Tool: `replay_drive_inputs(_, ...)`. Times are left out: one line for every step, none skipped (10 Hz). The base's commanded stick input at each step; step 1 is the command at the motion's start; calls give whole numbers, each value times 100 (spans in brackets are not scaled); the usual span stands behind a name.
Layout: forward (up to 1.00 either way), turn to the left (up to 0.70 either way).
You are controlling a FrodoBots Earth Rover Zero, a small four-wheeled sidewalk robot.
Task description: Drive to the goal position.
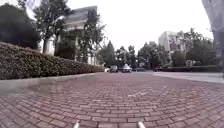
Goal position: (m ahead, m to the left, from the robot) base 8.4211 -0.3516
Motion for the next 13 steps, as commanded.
replay_drive_inputs(70,-14)
replay_drive_inputs(70,-14)
replay_drive_inputs(70,-14)
replay_drive_inputs(70,-14)
replay_drive_inputs(70,-12)
replay_drive_inputs(70,-3)
replay_drive_inputs(70,0)
replay_drive_inputs(70,0)
replay_drive_inputs(70,0)
replay_drive_inputs(70,0)
replay_drive_inputs(70,0)
replay_drive_inputs(70,0)
replay_drive_inputs(70,0)
